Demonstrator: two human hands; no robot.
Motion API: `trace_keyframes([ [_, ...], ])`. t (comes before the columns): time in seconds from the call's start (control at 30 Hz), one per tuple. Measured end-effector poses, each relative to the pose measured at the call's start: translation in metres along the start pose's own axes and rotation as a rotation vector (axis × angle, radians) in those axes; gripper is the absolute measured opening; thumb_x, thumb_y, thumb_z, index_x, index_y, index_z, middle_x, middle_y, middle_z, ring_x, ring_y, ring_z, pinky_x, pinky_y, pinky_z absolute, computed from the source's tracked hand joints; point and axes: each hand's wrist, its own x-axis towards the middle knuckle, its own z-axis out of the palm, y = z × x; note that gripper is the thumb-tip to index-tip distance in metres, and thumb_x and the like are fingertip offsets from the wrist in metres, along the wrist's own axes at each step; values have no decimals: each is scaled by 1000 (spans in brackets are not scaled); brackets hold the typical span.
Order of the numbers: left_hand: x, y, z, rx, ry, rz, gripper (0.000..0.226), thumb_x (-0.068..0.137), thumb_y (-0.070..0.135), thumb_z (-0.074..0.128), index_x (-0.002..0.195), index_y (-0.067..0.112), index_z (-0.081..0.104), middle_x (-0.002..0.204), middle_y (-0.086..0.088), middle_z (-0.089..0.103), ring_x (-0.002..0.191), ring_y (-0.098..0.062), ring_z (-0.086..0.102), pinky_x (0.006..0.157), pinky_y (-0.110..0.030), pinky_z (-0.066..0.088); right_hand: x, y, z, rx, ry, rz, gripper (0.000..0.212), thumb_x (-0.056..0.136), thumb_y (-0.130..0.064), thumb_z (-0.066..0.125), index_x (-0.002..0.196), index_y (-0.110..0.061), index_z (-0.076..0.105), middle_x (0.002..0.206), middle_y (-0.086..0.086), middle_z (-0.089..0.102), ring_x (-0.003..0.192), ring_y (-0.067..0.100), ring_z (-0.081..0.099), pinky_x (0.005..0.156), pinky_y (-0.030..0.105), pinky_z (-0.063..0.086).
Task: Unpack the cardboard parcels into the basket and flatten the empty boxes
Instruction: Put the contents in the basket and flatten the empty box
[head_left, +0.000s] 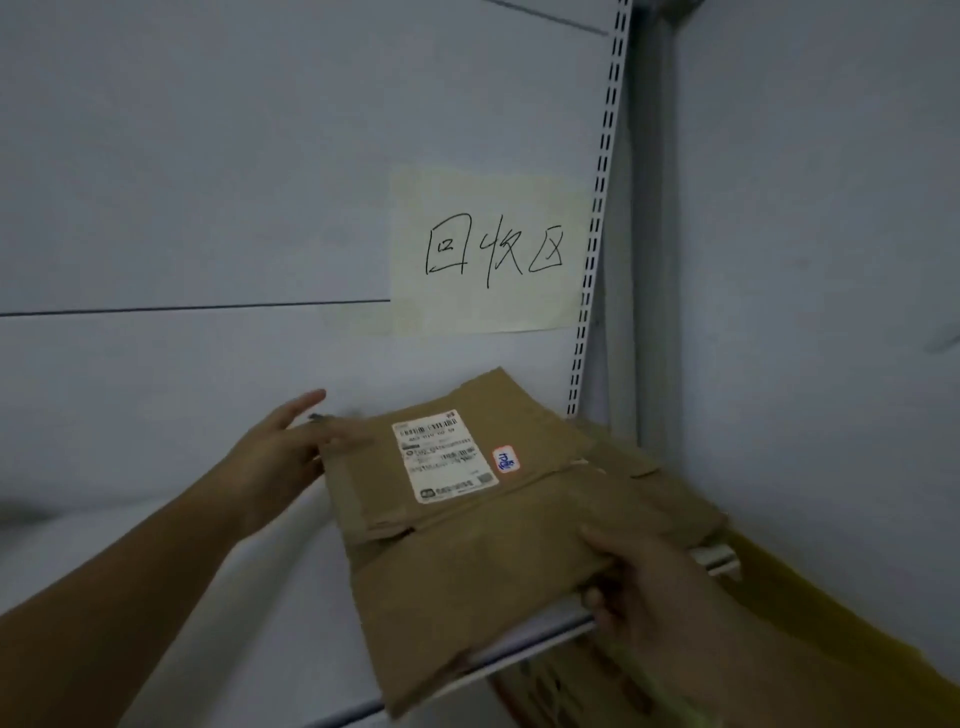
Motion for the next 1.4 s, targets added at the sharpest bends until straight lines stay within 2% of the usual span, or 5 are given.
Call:
trace_keyframes([
  [0.47,-25,-61,80,1625,-91,-90,57,93,59,20,145,45,2,157,8,-12,144,-19,-15,116,-49,-3,35,6,4,-207,-521,218,29,89,-30,57,97,-5,70,92,10,72,72,31,69,63,32,56],
  [0.6,-20,-70,76,1673,-113,-89,54,92,61,16,143,50,-1,158,6,-9,144,-14,-12,116,-47,-2,92,33,73,-997,-392,-645,43,102,-7,10,141,-2,-9,152,4,-13,142,36,-4,117,43,6],
  [0.7,-21,-70,75,1707,-139,-79,53,94,57,18,141,49,-7,159,5,-8,145,-13,-11,116,-45,-3,65,-9,59,-1250,-572,-1065,44,99,-27,27,142,-18,30,146,11,38,130,35,36,98,48,38],
  [0.93,-31,-67,68,1677,-64,-116,56,90,65,21,143,52,8,158,11,-5,144,-10,-10,117,-41,-4,158,-30,47,-1872,-417,-747,81,91,-63,19,148,-12,-6,157,12,-11,144,27,-12,115,46,-7],
  [1.4,-23,-56,62,1568,-88,-136,58,92,61,29,145,42,17,159,6,1,145,-13,-7,115,-41,1,175,-32,51,-1879,-412,-660,87,87,-70,23,149,-16,-2,158,8,-8,145,24,-6,116,47,5],
])
